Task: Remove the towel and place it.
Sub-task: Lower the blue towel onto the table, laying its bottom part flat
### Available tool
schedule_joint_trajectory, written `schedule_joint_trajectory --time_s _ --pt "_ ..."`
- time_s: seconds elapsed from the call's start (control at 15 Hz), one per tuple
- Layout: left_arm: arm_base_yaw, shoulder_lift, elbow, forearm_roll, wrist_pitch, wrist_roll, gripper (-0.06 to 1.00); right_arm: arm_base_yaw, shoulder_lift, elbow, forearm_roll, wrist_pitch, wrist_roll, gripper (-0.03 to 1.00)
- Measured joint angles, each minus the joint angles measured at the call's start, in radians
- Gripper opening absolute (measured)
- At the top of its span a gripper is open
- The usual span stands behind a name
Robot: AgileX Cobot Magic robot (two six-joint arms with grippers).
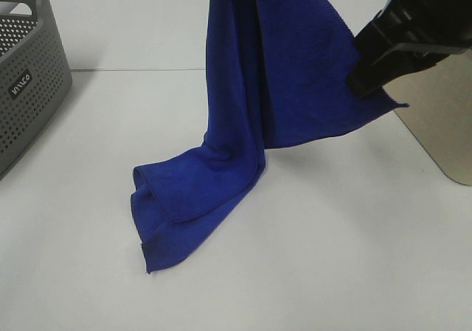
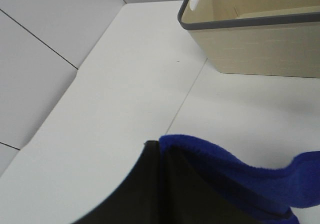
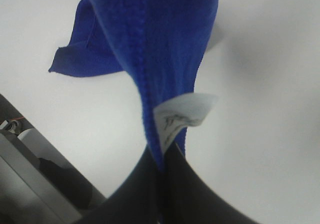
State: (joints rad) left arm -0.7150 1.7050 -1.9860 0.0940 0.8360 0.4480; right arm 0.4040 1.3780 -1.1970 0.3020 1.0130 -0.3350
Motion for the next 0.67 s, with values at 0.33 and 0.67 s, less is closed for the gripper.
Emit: schedule_joint_trajectory --time_s 0.33,0.67 --pt "0.000 0.000 0.000 -0.016 0.239 -0.218 0.00 0.000 -0.009 -0.073 -0.134 0.123 0.137 0.02" --pt "0.000 -0.021 -0.002 0.082 0.250 -0.215 0.00 0.000 0.004 -0.375 -0.428 0.122 0.206 0.02"
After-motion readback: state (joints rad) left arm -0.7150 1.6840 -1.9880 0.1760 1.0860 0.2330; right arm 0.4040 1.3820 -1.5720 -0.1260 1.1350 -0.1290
